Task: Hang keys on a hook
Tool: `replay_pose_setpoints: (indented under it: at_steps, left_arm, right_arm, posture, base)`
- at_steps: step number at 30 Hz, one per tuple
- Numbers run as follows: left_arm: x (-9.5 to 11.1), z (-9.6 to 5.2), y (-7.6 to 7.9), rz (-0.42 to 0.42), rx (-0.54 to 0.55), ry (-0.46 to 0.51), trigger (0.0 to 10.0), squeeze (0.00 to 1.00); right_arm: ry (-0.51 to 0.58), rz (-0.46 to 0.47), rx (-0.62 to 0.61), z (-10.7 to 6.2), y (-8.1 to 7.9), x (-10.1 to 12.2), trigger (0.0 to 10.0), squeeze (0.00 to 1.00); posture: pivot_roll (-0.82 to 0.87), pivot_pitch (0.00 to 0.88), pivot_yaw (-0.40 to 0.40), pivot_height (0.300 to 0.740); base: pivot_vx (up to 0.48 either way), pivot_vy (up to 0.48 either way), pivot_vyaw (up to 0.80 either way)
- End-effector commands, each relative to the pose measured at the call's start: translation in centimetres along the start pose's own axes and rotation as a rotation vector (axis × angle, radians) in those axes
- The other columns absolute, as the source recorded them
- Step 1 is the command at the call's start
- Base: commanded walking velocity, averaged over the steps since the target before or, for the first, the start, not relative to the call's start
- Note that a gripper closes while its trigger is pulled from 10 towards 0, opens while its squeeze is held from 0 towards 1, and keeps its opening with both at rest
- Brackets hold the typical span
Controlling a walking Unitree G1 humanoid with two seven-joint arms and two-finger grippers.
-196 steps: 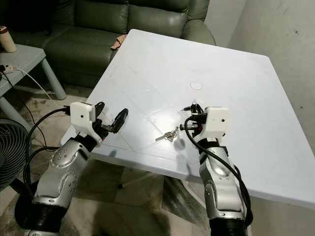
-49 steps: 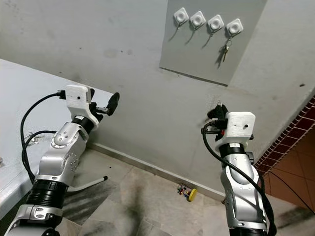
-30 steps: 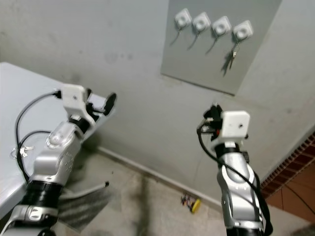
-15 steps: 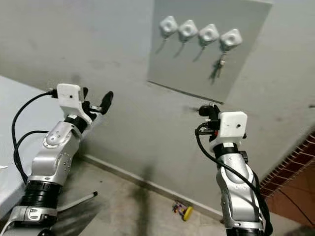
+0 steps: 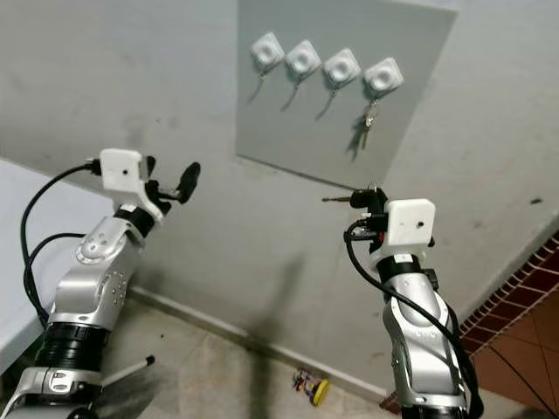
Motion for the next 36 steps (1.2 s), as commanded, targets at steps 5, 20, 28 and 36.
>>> replay_pose_setpoints:
  at_steps: [5,20,28,36]
  left_arm:
    - [0.5,0.1,-0.1,-0.003,0.004,0.003,10.0,0.0]
    - [1.4,0.2,2.0,0.059,-0.094,0.044,10.0,0.0]
    - [2.0,0.3,4.0,0.112,-0.201,0.056,10.0,0.0]
    - [2.2,0.4,5.4,0.108,-0.264,0.06,10.0,0.0]
  right_arm:
    - [0.026,-0.009,0.036,0.2,-0.4,0.8,10.0,0.0]
    - [0.007,0.063,0.314,0.1,-3.4,1.5,10.0,0.0]
    - [0.069,0.123,0.403,1.2,-4.5,3.5,10.0,0.0]
    - [0.151,0.21,0.439,4.2,-5.6,6.4,10.0,0.0]
  posture:
    - [0.01,0.031,-0.069,0.74]
    - [0.0,0.042,-0.064,0.74]
    - [0.0,0.044,-0.061,0.74]
    - [0.0,0.046,-0.061,0.74]
  base:
    - [0.291,0.0,0.0]
    - [0.0,0.0,0.0]
    - [0.0,0.0,0.0]
    - [0.0,0.0,0.0]
Point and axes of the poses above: a point about 5 cm out from each wrist's last joint towards the gripper, its own z axis pointing out of the wrist towards the gripper, its own x axis along the axis of the wrist's last joint, y = z × x, the point moved 3 cm from there along z, pointing out of the wrist towards the gripper, and after that the axes turned 5 degrees about -z, right-handed, at the moved point
